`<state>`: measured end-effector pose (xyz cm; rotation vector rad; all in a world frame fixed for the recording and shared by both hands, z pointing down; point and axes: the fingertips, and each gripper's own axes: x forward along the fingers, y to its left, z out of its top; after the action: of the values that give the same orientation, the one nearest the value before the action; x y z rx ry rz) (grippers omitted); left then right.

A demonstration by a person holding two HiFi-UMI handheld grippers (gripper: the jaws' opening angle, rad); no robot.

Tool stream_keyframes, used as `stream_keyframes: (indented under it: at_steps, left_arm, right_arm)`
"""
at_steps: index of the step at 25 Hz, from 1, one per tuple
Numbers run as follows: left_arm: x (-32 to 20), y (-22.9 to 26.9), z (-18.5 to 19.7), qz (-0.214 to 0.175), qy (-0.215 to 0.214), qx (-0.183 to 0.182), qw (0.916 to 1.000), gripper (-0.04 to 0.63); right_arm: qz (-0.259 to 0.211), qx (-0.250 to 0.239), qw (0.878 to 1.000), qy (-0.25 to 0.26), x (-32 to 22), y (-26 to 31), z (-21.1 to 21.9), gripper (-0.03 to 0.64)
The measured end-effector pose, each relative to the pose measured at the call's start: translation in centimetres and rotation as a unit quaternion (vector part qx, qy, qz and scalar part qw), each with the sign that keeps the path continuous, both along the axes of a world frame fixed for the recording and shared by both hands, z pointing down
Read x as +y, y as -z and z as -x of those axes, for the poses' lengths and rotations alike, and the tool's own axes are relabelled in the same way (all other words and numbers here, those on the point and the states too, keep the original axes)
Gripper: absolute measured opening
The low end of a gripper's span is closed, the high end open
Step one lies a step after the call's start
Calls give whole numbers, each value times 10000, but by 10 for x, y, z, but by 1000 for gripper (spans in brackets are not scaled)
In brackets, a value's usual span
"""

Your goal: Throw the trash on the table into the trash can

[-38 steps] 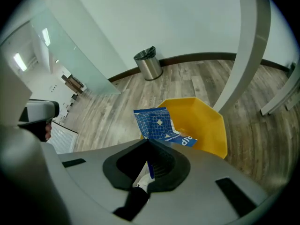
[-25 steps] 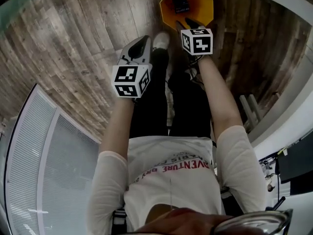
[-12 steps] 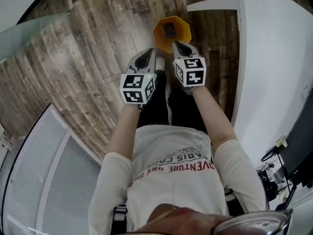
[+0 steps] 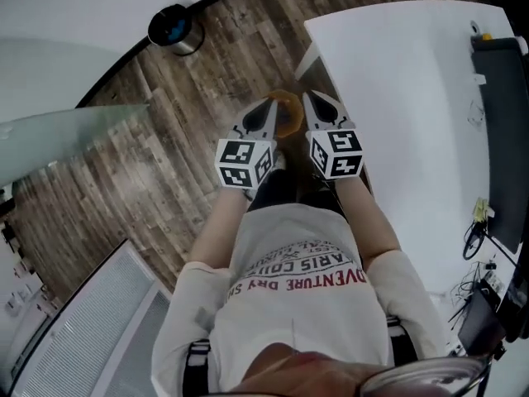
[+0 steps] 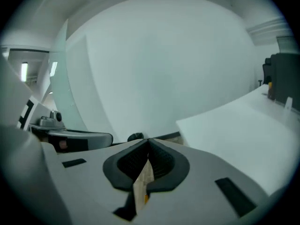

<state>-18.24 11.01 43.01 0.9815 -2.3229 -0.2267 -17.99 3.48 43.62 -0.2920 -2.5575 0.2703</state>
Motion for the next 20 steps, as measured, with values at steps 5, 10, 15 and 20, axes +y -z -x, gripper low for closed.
stream_keyframes:
  at_steps: [5,10,15,20]
  left_arm:
    - [-74,93,6,-419,-936,-839,9912,23]
    - [-158,142,-40,-737,-1777,-1077,9754,23]
    - [-263,166,-126,-989,-3080,-1268,9377,23]
    - [-339,180,-232,-1284,-3923,-1231,9025,23]
  right_arm:
    - [-197,-736,9920,-1010,-73,85,-25,26]
    - [-415,-914,9717,-2137,-170,127,-102,26]
    - [-655,-1059,9273,-3530,-273,149,-218,26]
    - [-923,-1151,8835,-4445,-335,161,-337,26]
